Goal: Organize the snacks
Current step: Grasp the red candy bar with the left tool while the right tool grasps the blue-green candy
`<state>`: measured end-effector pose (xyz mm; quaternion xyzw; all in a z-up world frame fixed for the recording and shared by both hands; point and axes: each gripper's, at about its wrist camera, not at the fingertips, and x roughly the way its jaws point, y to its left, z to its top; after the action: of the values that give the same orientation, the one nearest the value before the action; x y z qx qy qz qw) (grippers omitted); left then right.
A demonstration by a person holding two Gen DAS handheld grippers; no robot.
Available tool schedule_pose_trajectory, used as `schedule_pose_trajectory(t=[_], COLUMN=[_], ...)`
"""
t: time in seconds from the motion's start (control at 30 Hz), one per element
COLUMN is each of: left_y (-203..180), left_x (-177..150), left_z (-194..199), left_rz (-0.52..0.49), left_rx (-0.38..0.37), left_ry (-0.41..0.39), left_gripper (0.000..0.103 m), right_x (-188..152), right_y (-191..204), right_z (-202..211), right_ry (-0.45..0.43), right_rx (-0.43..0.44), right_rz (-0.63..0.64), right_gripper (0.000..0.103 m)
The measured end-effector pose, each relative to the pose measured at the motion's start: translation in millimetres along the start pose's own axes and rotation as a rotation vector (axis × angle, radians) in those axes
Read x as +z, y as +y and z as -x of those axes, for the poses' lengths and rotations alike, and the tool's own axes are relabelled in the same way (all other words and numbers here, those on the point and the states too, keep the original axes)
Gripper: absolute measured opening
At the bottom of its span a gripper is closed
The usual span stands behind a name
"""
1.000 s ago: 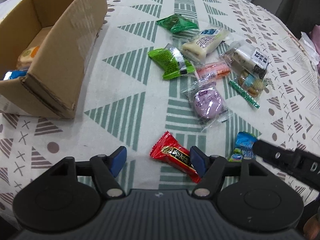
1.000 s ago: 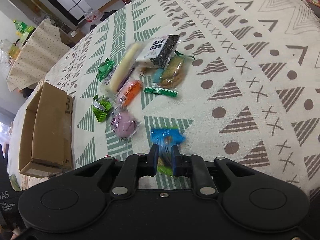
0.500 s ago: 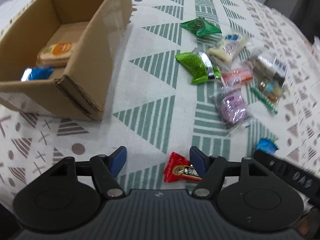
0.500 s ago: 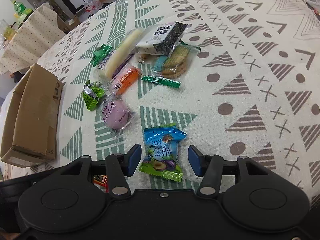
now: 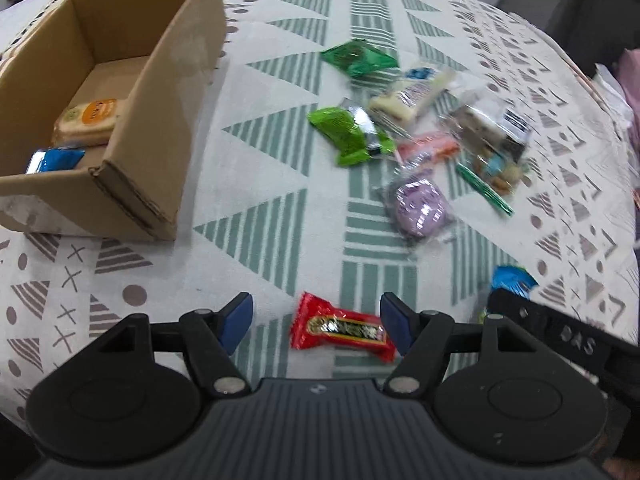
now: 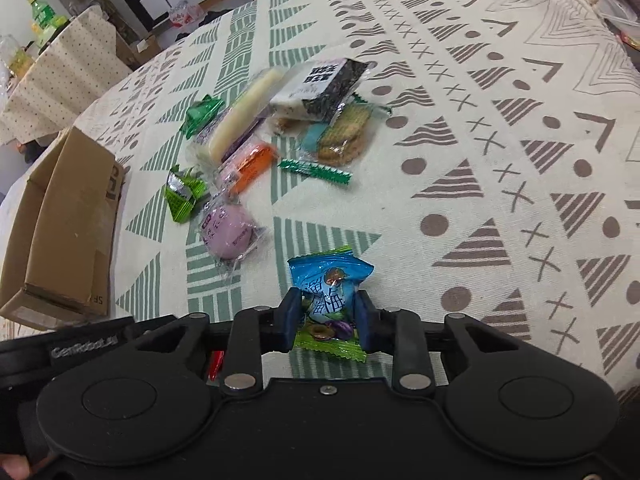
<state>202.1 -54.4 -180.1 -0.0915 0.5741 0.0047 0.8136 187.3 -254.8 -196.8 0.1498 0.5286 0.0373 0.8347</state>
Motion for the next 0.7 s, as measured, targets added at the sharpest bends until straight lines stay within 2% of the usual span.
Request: schedule_pose_trajectory(t=[0.4, 0.7], left_y=[-5, -8], left_x=[-14, -5], left_z=[-9, -21], left_rz=[-0.07, -0.069], left_rx=[0.081, 0.07], left_ry=[0.049, 0.025], left_gripper=[0.069, 0.074], right_x=[0, -3], right_y=[-8, -10], right_z=[10, 4], right_ry=[-0.023, 0.013], right_rx=[0.002, -0.003], right_rz=[-0.037, -0.045], right_gripper=[0.028, 0.029])
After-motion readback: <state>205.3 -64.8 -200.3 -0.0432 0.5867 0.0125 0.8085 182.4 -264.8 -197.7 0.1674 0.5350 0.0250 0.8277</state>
